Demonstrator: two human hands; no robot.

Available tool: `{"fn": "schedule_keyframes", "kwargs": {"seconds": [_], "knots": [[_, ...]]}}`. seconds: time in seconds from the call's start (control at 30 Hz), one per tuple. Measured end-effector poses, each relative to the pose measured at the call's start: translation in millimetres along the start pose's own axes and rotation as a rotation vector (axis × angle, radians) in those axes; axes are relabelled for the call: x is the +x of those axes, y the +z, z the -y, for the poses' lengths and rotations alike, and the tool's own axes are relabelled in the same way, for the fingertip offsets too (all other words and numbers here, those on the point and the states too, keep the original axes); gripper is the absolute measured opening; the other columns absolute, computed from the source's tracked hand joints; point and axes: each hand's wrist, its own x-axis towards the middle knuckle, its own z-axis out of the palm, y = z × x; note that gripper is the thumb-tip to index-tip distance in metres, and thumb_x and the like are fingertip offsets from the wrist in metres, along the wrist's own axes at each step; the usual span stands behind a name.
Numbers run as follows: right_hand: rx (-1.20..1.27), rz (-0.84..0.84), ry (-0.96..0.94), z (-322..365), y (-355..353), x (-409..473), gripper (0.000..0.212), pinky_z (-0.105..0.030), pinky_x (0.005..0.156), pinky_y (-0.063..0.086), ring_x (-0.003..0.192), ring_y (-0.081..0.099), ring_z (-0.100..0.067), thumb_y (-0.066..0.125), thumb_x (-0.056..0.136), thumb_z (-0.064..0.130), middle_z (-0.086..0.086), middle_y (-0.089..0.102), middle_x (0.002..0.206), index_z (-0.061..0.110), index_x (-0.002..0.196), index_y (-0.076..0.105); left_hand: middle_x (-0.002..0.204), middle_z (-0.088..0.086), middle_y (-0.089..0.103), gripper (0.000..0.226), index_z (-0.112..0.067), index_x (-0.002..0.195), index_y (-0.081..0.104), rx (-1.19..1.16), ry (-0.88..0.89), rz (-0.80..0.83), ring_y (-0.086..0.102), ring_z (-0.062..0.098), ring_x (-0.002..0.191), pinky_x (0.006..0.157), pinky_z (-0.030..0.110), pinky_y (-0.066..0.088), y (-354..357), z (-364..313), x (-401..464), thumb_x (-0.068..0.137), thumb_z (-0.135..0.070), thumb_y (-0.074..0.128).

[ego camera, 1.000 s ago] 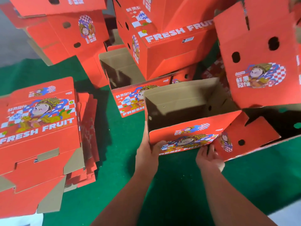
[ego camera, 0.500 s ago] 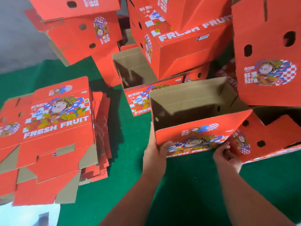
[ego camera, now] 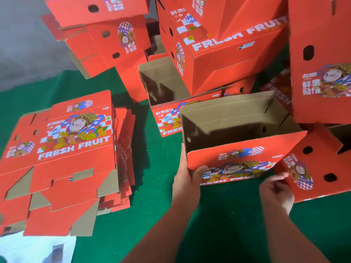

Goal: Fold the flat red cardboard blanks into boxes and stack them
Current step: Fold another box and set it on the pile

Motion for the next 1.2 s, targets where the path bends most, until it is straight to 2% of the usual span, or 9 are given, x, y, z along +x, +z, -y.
{"fn": "schedule_keyframes", "kwargs": {"seconds": [0.07,0.13,0.4,0.53,0.67,0.77,0.93,1.07,1.2], "knots": [[0.044,-0.001,-0.039,-5,4,2,0.058,-0.031,0.060,0.063,0.076,0.077,-0.032,0.033,0.060,-0.027,-0.022,0.074,0.098,-0.007,0.092,0.077,0.109,-0.020,0.073,0.076,-0.028,0.152,0.043,-0.004,0.001,0.005,0.069,0.002,0.100,0.094,0.032,0.054,0,2,-1,0.083,-0.050,0.066],[0.064,-0.022,-0.054,-9,6,5,0.061,-0.036,0.062,0.065,0.083,0.076,-0.038,0.031,0.058,-0.028,-0.027,0.073,0.105,-0.009,0.093,0.077,0.111,-0.021,0.072,0.077,-0.028,0.152,0.042,-0.001,0.002,0.016,0.069,0.001,0.101,0.095,0.033,0.054,-1,4,-2,0.083,-0.052,0.066],[-0.045,-0.010,-0.065,0,10,10,0.068,-0.038,0.070,0.065,0.101,0.071,-0.046,0.033,0.061,-0.027,-0.032,0.069,0.115,-0.004,0.110,0.074,0.106,-0.018,0.074,0.078,-0.024,0.146,0.050,-0.075,-0.008,0.006,0.071,0.005,0.100,0.094,0.035,0.056,2,9,-2,0.078,-0.058,0.065],[-0.095,-0.039,-0.075,-12,12,11,0.073,-0.036,0.075,0.065,0.095,0.073,-0.044,0.031,0.061,-0.026,-0.028,0.072,0.112,0.001,0.115,0.072,0.101,-0.022,0.074,0.067,-0.024,0.141,0.054,-0.036,0.012,-0.004,0.070,-0.001,0.094,0.086,0.025,0.053,4,8,0,0.082,-0.053,0.066],[-0.165,-0.152,-0.108,-15,-8,5,0.072,-0.031,0.073,0.064,0.107,0.066,-0.036,0.029,0.059,-0.021,-0.017,0.070,0.122,0.004,0.110,0.072,0.101,-0.021,0.074,0.069,-0.020,0.139,0.056,0.003,0.014,-0.019,0.069,0.001,0.097,0.092,0.034,0.055,-3,14,0,0.081,-0.055,0.065],[-0.203,-0.199,-0.150,-6,-17,5,0.071,-0.029,0.073,0.064,0.112,0.064,-0.034,0.032,0.059,-0.020,-0.012,0.070,0.122,0.008,0.110,0.072,0.105,-0.025,0.073,0.068,-0.019,0.142,0.054,0.010,0.025,-0.007,0.068,-0.002,0.100,0.090,0.024,0.053,-6,18,-1,0.083,-0.051,0.066],[-0.192,-0.175,-0.157,3,-5,12,0.067,-0.028,0.072,0.063,0.113,0.066,-0.034,0.029,0.056,-0.022,-0.016,0.075,0.103,0.005,0.098,0.073,0.105,-0.023,0.072,0.065,-0.023,0.140,0.054,-0.019,0.015,-0.007,0.069,0.001,0.100,0.092,0.031,0.054,-4,14,0,0.083,-0.050,0.066],[-0.171,-0.189,-0.154,-9,2,10,0.067,-0.028,0.072,0.063,0.108,0.067,-0.035,0.027,0.056,-0.022,-0.017,0.072,0.109,0.003,0.101,0.071,0.103,-0.023,0.072,0.063,-0.026,0.135,0.056,-0.023,0.001,-0.011,0.068,0.001,0.097,0.088,0.030,0.054,0,10,1,0.080,-0.054,0.064],[-0.091,-0.179,-0.193,-5,4,2,0.075,-0.030,0.079,0.063,0.106,0.068,-0.037,0.025,0.054,-0.023,-0.016,0.071,0.115,0.005,0.106,0.071,0.102,-0.022,0.072,0.052,-0.025,0.130,0.059,-0.017,-0.011,-0.019,0.068,0.000,0.096,0.088,0.029,0.053,0,18,-4,0.083,-0.047,0.067]]}}
